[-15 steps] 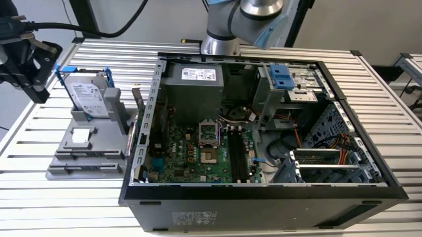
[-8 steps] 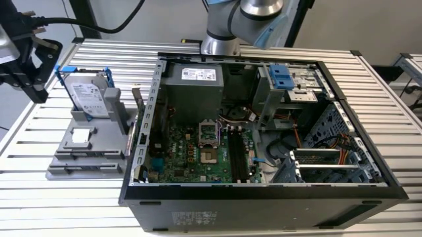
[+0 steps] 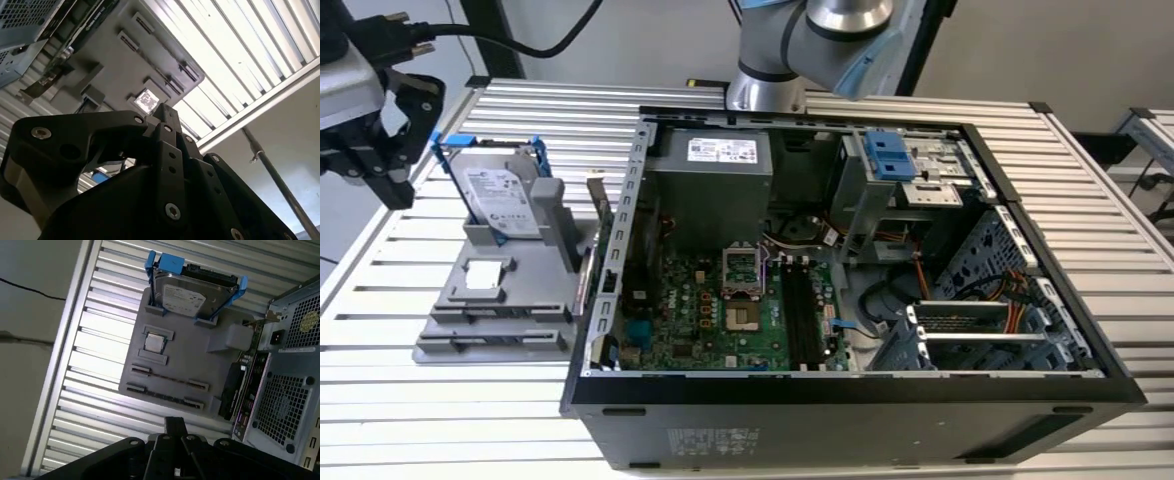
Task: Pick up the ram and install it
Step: 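Pick up the ram and move it above insertion slot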
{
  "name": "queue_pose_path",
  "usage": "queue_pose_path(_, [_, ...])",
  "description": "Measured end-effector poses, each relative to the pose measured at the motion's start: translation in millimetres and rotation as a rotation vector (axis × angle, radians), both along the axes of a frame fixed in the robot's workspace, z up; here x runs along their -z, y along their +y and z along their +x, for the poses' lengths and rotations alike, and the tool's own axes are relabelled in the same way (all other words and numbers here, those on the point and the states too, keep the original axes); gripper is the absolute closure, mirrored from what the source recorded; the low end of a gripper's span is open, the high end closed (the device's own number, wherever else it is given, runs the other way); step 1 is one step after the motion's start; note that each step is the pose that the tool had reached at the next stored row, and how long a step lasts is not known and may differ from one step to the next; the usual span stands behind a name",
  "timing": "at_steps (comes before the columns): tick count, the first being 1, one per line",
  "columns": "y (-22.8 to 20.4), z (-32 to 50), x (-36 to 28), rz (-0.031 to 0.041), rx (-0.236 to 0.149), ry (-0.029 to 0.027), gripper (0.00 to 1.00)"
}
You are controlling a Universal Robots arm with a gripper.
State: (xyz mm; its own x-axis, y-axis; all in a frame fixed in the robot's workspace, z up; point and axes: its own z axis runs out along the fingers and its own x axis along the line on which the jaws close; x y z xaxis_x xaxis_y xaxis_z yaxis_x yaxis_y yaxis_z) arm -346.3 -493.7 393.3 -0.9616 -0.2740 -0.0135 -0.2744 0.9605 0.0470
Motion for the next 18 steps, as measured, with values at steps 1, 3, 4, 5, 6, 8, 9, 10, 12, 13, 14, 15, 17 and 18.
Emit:
queue_pose_path(1, [0.0,0.0,0.0,-0.0005,-0.018,-0.0001,1.00])
queue_pose_path(3, [0.0,0.0,0.0,-0.0015,-0.055,0.0000,1.00])
queue_pose_path(4, [0.0,0.0,0.0,-0.0020,-0.072,-0.0001,1.00])
queue_pose_path(5, [0.0,0.0,0.0,-0.0028,-0.091,0.0000,1.00])
queue_pose_path(6, [0.0,0.0,0.0,-0.0035,-0.109,0.0000,1.00])
queue_pose_path(8, [0.0,0.0,0.0,-0.0051,-0.146,0.0001,1.00])
queue_pose_path(9, [0.0,0.0,0.0,-0.0057,-0.163,0.0001,1.00])
queue_pose_path(10, [-0.1,0.0,0.0,-0.0063,-0.182,0.0001,1.00])
queue_pose_path(12, [0.0,-0.1,0.0,-0.0073,-0.218,0.0000,1.00])
queue_pose_path(13, [0.0,-0.1,0.0,-0.0077,-0.237,0.0000,1.00])
queue_pose_path(14, [0.0,-0.1,0.0,-0.0081,-0.255,0.0000,1.00])
queue_pose_path(15, [0.0,-0.1,0.0,-0.0088,-0.273,0.0000,1.00])
queue_pose_path(17, [0.0,-0.1,0.0,-0.0109,-0.310,0.0001,1.00])
queue_pose_path(18, [0.0,-0.2,-0.1,-0.0121,-0.328,0.0003,1.00])
